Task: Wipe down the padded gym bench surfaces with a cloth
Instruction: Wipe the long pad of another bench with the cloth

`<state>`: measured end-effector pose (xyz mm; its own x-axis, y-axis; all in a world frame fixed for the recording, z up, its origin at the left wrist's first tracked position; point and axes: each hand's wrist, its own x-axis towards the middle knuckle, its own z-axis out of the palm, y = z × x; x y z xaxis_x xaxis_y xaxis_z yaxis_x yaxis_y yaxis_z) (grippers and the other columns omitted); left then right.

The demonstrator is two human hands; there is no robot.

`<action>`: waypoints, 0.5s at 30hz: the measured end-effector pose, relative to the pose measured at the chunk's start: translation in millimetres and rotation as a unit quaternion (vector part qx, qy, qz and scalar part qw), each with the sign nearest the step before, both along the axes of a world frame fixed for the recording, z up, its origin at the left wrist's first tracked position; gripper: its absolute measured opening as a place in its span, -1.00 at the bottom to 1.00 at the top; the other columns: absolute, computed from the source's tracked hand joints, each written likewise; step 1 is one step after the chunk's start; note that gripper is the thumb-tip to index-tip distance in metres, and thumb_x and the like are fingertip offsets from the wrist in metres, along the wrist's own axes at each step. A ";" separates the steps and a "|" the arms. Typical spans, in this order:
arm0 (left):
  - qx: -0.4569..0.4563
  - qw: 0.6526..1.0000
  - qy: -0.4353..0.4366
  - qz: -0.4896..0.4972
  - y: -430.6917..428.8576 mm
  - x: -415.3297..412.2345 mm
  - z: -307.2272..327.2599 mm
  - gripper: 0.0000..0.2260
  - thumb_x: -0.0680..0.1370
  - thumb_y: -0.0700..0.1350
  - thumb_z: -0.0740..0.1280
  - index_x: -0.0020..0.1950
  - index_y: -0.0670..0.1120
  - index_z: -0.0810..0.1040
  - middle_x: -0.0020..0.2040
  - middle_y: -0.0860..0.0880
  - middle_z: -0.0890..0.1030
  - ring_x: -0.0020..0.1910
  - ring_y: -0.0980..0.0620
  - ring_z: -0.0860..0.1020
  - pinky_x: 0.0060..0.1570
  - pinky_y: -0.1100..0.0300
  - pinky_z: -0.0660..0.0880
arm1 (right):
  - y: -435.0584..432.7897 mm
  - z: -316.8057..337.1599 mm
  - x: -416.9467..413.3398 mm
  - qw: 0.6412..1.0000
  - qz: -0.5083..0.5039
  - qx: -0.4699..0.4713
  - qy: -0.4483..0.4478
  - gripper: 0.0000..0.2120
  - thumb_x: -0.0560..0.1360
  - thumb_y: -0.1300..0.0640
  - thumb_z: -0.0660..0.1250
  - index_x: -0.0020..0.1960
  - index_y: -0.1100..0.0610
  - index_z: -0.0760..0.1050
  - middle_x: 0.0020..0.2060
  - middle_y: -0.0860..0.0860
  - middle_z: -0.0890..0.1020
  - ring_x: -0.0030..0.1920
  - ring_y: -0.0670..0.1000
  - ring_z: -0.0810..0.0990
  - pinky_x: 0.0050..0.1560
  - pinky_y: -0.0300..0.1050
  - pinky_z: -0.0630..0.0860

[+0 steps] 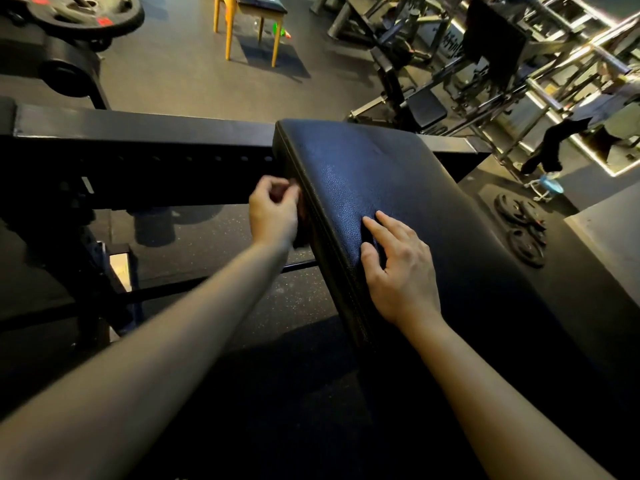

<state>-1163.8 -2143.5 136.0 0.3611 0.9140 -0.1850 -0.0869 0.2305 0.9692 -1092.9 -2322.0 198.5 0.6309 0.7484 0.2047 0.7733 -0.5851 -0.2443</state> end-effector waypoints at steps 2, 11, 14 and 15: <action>0.006 0.997 -0.038 -0.072 -46.4 -26.5 -12.7 -0.88 0.58 -0.13 0.43 -0.13 0.01 0.55 -0.26 -0.05 0.59 -0.24 -0.11 0.59 -0.18 -0.25 0.64 | 0.8 -0.7 0.9 1.000 0.000 0.000 -0.004 -0.49 0.58 -0.10 0.11 0.50 -0.02 0.43 0.50 -0.03 0.42 0.52 -0.04 0.30 0.53 -0.01 0.16; -0.080 0.996 -0.008 -0.047 20.2 0.6 9.7 -0.85 0.61 -0.19 0.39 -0.13 -0.01 0.53 -0.17 -0.14 0.59 -0.34 -0.16 0.59 -0.54 -0.03 0.57 | 0.3 0.9 -1.6 1.000 -0.002 -0.003 -0.001 -0.48 0.58 -0.10 0.11 0.50 -0.03 0.42 0.50 -0.05 0.42 0.52 -0.06 0.30 0.53 -0.02 0.17; -0.082 0.996 0.023 -0.026 60.3 15.7 11.7 -0.89 0.58 -0.16 0.43 -0.12 -0.03 0.56 -0.16 -0.09 0.64 -0.21 -0.16 0.68 -0.31 -0.16 0.67 | 0.5 0.6 -0.5 1.000 -0.003 0.000 -0.001 -0.49 0.58 -0.10 0.12 0.50 -0.03 0.43 0.50 -0.05 0.42 0.52 -0.06 0.31 0.52 -0.03 0.17; -0.100 0.994 0.007 -0.037 64.5 13.5 10.7 -0.91 0.59 -0.17 0.43 -0.10 -0.04 0.57 -0.15 -0.09 0.65 -0.17 -0.16 0.69 -0.30 -0.12 0.68 | 0.3 0.3 -0.3 1.000 -0.002 0.001 0.000 -0.49 0.58 -0.09 0.12 0.49 -0.03 0.43 0.50 -0.05 0.42 0.52 -0.06 0.31 0.52 -0.02 0.18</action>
<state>-1150.4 -2079.0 146.7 0.4218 0.8295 -0.3661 -0.0504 0.4246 0.9040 -1093.2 -2321.8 198.8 0.6331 0.7458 0.2073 0.7716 -0.5869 -0.2451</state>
